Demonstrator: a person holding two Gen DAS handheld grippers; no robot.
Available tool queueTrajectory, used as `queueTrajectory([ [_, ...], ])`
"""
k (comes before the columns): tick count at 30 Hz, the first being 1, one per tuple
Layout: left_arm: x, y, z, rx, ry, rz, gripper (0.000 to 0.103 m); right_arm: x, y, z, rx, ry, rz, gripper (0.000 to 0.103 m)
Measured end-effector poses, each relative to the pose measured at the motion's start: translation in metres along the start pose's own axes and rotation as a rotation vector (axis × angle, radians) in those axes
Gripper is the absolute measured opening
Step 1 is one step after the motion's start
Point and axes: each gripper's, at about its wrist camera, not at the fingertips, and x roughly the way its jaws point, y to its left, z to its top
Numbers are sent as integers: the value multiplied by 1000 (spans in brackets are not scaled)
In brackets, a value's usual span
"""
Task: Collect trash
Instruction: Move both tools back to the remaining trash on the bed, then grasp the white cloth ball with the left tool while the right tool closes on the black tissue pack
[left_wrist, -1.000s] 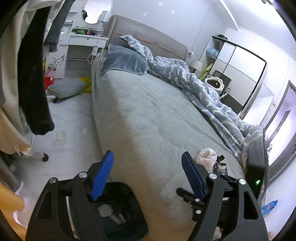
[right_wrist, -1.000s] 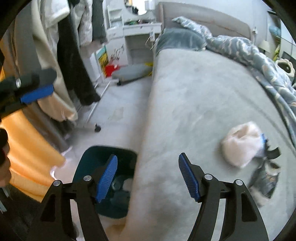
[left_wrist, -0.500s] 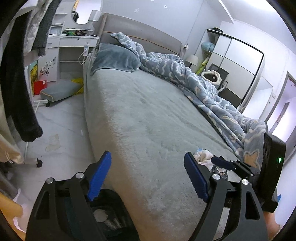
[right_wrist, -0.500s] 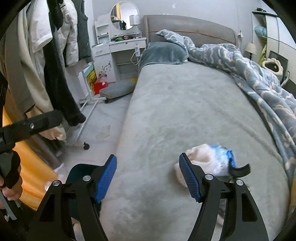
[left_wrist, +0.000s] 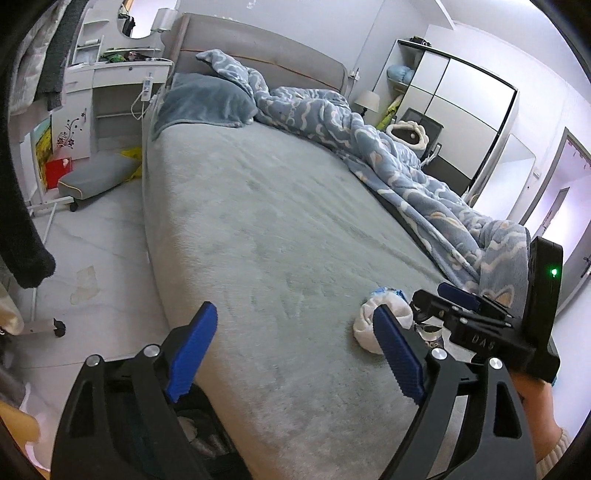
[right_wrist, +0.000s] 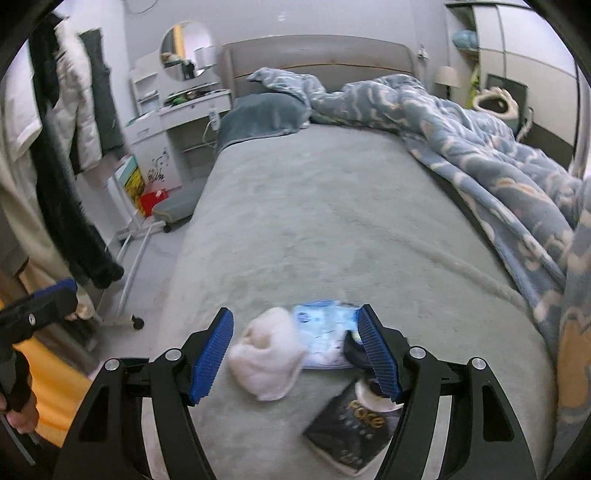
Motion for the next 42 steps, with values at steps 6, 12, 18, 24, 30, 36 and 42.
queueTrajectory([
  [6, 18, -16, 0, 18, 21, -15, 90, 10, -33, 1, 75, 39, -11, 73],
  [12, 40, -31, -2, 22, 72, -60, 90, 29, -66, -8, 207, 127, 42, 73],
  [18, 68, -49, -8, 49, 156, -131, 91, 35, -81, -11, 287, 157, 112, 73],
  [24, 91, -71, -18, 123, 215, -165, 91, 40, -80, -10, 264, 182, 122, 73],
  [30, 110, -82, -24, 152, 254, -179, 86, 46, -78, -10, 252, 213, 153, 73],
  [36, 119, -86, -29, 172, 280, -181, 67, 47, -81, -13, 240, 231, 140, 73],
  [42, 114, -89, -32, 190, 267, -177, 50, 49, -76, -13, 219, 236, 111, 73],
])
